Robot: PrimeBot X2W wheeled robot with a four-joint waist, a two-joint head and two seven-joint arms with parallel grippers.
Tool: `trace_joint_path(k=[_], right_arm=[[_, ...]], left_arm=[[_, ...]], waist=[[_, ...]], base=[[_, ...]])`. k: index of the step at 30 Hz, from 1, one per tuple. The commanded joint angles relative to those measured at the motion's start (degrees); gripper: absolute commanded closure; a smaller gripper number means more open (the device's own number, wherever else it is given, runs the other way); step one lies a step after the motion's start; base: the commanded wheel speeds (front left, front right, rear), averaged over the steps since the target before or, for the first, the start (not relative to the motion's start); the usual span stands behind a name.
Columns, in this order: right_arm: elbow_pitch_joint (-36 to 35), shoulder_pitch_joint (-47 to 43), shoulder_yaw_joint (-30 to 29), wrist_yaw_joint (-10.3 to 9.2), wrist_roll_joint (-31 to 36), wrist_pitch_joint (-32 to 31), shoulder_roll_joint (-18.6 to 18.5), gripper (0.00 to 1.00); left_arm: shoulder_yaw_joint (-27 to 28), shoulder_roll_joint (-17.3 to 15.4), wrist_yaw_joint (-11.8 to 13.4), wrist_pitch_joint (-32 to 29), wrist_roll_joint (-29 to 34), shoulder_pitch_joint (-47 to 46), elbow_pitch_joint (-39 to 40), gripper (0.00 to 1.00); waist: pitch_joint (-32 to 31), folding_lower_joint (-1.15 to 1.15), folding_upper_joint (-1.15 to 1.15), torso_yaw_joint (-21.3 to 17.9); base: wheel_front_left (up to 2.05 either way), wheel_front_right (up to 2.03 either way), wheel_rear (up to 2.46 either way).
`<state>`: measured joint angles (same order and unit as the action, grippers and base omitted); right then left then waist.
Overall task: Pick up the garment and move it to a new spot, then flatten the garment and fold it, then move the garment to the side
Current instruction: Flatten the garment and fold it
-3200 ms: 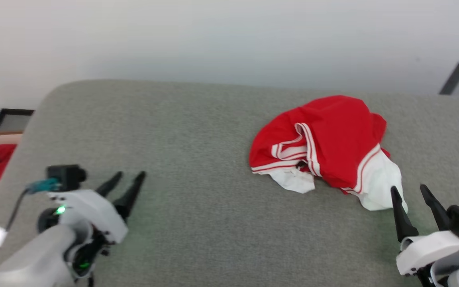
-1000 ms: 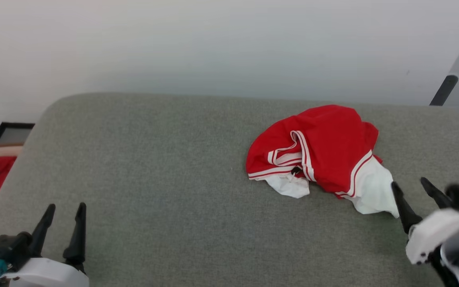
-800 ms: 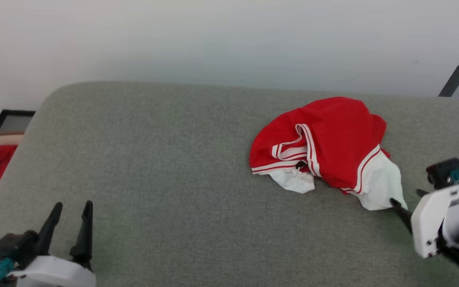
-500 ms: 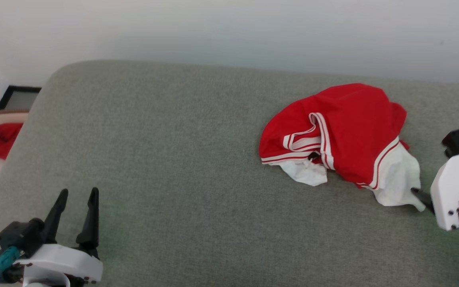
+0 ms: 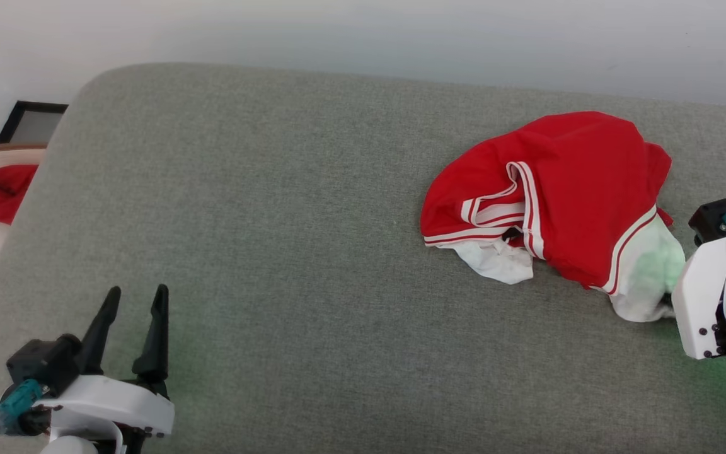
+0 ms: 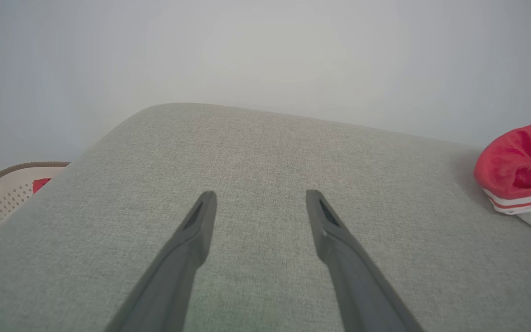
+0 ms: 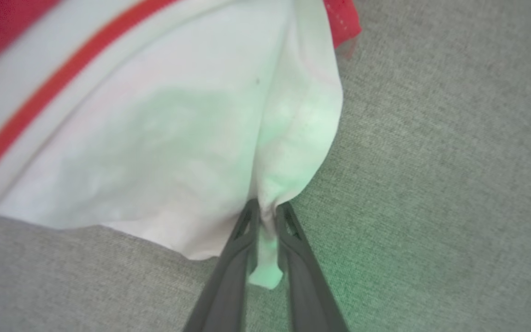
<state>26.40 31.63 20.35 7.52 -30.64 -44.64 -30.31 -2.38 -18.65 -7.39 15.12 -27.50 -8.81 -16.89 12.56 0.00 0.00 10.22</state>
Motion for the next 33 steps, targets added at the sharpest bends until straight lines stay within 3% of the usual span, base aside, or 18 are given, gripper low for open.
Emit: trace_joint_path(k=[1, 17, 25, 31, 32, 33], right_arm=[[1.11, -0.63, -0.14, -0.06, 0.11, 0.15, 0.02, 1.0], [-0.32, -4.72, -16.04, -0.07, 3.37, 4.63, -4.78, 1.0], [-2.32, -6.52, -31.22, -0.06, 12.72, 11.01, -0.85, 1.0], [-2.73, -9.17, -33.1, -0.06, 17.62, 9.79, 3.19, 1.0], [-2.55, -9.44, -33.1, -0.06, 18.61, 10.36, 3.47, 0.98], [-2.31, -9.58, -33.22, -0.07, 19.12, 11.15, 4.02, 0.81]], left_arm=[[0.16, -0.01, -0.1, 0.02, -0.17, -0.25, 0.0, 0.0], [0.2, -0.39, -0.11, 0.02, -0.61, -0.57, 1.44, 0.0], [-0.25, -0.47, -0.12, 0.02, -0.72, -1.17, 1.45, 0.0], [-1.04, -0.8, -0.12, 0.02, -1.2, -1.46, 0.75, 0.0], [-1.36, -0.88, -0.12, 0.02, -1.3, -1.6, 0.51, 0.0], [-1.82, -1.04, -0.12, 0.02, -1.4, -1.76, 0.24, 0.0]], waist=[[0.04, 0.0, 0.0, -0.2], [1.44, 0.0, 0.0, -1.87], [1.66, 0.0, 0.0, -1.31], [1.53, 0.0, 0.0, -1.61], [1.53, 0.0, 0.0, -1.69], [1.52, 0.0, 0.0, -1.79]], base=[[0.0, 0.0, 0.0], [0.0, 0.0, 0.0], [0.0, 0.0, 0.0], [0.0, 0.0, 0.0], [0.0, 0.0, 0.0], [0.0, 0.0, 0.0]])
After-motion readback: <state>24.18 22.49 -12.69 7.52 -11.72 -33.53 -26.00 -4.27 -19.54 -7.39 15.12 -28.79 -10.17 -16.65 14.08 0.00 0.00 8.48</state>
